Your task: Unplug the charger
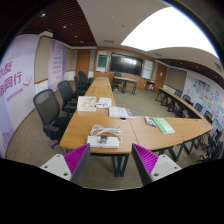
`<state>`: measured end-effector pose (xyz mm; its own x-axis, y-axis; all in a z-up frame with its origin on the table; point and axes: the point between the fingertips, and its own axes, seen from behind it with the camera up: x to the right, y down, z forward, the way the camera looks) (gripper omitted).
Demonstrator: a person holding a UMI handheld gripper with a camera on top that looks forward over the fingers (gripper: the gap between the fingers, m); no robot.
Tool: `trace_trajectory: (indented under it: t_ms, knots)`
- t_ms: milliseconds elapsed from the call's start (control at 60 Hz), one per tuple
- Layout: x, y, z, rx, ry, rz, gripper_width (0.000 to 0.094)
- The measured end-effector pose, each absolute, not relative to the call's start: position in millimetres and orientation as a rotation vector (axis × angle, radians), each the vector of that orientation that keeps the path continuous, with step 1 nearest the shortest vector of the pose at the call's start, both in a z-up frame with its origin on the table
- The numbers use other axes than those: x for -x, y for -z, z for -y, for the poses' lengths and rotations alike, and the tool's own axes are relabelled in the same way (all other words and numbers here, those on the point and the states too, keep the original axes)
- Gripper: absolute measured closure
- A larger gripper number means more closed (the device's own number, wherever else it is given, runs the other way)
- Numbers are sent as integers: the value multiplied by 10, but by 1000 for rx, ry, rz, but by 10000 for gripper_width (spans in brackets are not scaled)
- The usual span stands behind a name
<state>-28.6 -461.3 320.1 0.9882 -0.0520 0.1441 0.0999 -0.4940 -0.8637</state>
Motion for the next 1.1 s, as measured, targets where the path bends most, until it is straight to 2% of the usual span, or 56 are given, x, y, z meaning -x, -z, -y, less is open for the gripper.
trace_trajectory:
  t_ms: [167, 350, 567, 633, 700, 850, 883, 917, 983, 1000, 1100]
  knots:
    - [367, -2945, 4623, 2123, 169, 14, 85]
    - [365, -2228, 4399, 2164, 124, 18, 82]
    - [423, -1293, 3372, 2113, 60, 23, 78]
    - [468, -1135, 2925, 2061, 15, 10, 82]
    - [459, -870, 2556, 2075, 11, 8, 84]
    - [453, -530, 1825, 2068, 12, 20, 106]
    - [446, -455, 1708, 2072, 18, 31, 134]
    - [443, -381, 1615, 2080, 20, 39, 214]
    - [342, -237, 1509, 2104, 40, 27, 517]
    - [336, -251, 1511, 2097, 53, 22, 553]
    - [367, -247, 1488, 2083, 21, 32, 599]
